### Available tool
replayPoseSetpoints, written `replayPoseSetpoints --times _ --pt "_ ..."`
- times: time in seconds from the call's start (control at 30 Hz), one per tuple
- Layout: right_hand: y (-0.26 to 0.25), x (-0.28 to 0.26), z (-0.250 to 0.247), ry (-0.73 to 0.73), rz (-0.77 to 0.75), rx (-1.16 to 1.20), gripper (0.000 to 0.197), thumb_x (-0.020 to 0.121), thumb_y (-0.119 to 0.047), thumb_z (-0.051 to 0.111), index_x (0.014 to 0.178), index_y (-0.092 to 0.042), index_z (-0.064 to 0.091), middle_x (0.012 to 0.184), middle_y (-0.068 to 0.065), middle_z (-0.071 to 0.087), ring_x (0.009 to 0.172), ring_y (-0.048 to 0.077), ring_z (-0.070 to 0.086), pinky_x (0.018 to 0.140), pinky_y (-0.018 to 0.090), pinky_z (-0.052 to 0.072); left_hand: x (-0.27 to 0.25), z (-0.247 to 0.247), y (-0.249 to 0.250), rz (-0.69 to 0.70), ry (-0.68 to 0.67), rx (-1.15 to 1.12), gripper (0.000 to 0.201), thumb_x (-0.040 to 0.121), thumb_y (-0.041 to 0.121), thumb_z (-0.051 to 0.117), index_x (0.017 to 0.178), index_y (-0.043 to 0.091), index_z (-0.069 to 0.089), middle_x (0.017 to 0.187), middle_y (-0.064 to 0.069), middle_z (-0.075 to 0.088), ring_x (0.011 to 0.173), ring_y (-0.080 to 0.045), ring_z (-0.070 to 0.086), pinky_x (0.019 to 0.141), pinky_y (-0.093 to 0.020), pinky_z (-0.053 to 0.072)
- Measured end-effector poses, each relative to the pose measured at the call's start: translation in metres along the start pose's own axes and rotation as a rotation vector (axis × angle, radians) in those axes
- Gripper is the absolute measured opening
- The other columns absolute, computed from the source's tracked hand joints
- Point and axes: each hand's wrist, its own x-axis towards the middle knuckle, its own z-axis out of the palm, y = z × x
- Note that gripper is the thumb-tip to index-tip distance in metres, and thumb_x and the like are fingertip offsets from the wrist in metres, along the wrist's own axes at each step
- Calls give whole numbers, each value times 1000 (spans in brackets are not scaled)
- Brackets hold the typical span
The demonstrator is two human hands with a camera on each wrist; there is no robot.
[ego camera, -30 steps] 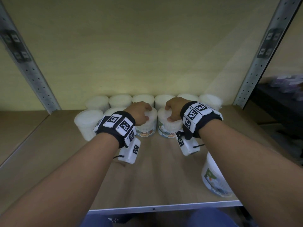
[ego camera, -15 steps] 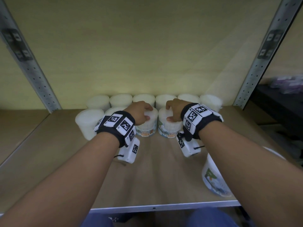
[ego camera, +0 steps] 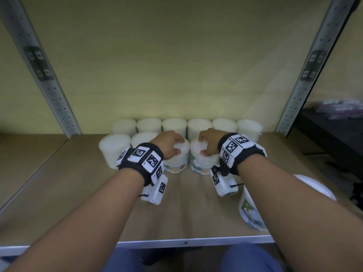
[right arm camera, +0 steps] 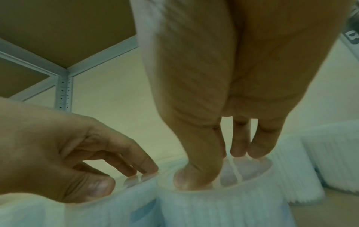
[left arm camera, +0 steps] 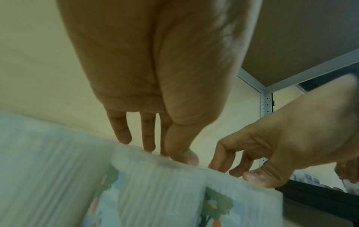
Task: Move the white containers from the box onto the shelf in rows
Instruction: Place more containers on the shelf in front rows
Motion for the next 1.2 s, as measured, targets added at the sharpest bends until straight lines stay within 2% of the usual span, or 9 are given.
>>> replayPoseSetpoints --times 0.37,0.47,0.6,0.67,1.2 --pt "-18 -67 7 -95 -11 15 61 88 -31 65 140 -13 38 143 10 40 127 28 47 104 35 40 -67 12 14 -10 -6 -26 48 91 24 61 137 21 48 146 -2 41 136 -21 38 113 -33 32" --pt "-19 -88 12 -89 -18 9 61 89 -32 64 141 -14 37 144 7 41 127 27 47 101 34 40 -85 15 20 3 -14 -2 49 91 25 61 137 21 48 147 -1 40 135 -20 38 112 -32 32" --pt "-19 -113 19 -118 -20 55 59 89 -31 63 140 -16 38 145 7 42 126 27 48 100 34 40 -109 19 30 -9 -11 13 48 91 29 61 137 24 49 144 -1 42 132 -22 40 110 -38 35" --pt "-18 -123 20 -126 -28 79 58 89 -28 64 140 -16 38 145 6 40 126 27 47 100 33 39 -118 21 33 1 -12 11 48 91 30 61 136 23 49 143 -1 43 132 -21 40 111 -36 34" --pt "-2 -155 41 -7 -8 167 58 86 -38 66 138 -23 45 144 2 43 130 23 44 109 37 37 -142 34 49 39 46 -75 43 87 31 64 129 25 56 138 5 50 130 -19 44 110 -38 36"
